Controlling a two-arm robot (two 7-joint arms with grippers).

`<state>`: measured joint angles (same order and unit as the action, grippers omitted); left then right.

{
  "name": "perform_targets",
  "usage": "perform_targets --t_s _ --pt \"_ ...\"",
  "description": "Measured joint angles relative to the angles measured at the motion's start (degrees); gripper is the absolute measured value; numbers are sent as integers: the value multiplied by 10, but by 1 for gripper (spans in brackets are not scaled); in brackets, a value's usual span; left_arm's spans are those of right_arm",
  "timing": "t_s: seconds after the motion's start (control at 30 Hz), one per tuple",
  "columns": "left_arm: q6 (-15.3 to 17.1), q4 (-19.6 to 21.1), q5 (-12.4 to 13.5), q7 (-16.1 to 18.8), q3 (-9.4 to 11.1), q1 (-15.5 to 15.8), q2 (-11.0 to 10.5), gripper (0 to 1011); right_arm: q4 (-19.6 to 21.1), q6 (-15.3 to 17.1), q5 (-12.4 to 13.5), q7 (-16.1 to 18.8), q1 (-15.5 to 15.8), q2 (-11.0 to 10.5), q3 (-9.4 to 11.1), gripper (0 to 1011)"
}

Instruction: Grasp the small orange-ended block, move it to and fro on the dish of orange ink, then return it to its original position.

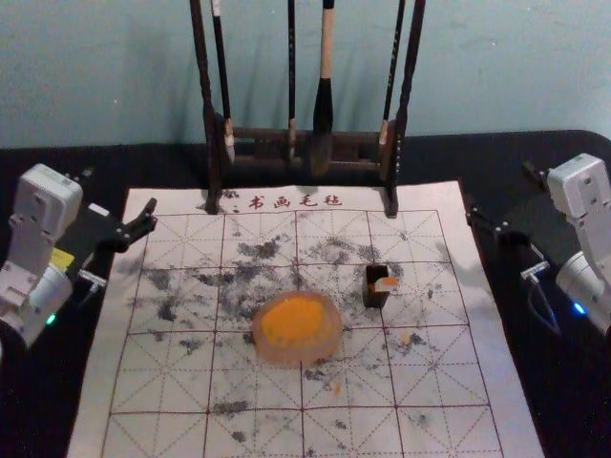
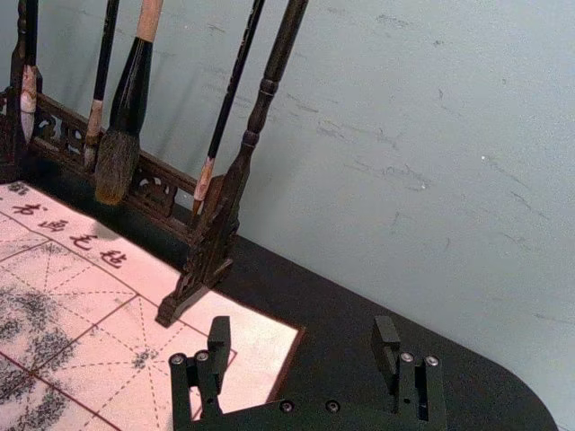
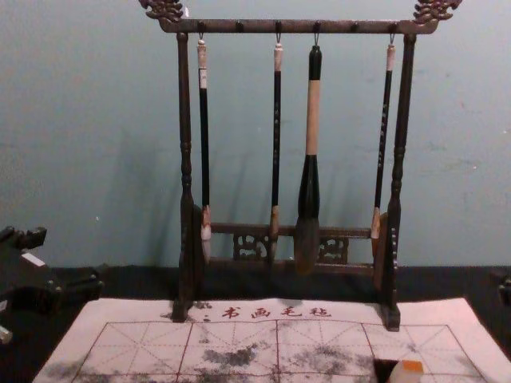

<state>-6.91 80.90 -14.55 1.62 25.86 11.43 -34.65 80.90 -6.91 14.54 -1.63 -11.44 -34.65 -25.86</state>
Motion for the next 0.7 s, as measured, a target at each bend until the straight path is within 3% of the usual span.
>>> perform_targets --t_s 0.7 --pt "0 0 0 0 0 0 0 1001 0 0 0 0 0 0 0 1002"
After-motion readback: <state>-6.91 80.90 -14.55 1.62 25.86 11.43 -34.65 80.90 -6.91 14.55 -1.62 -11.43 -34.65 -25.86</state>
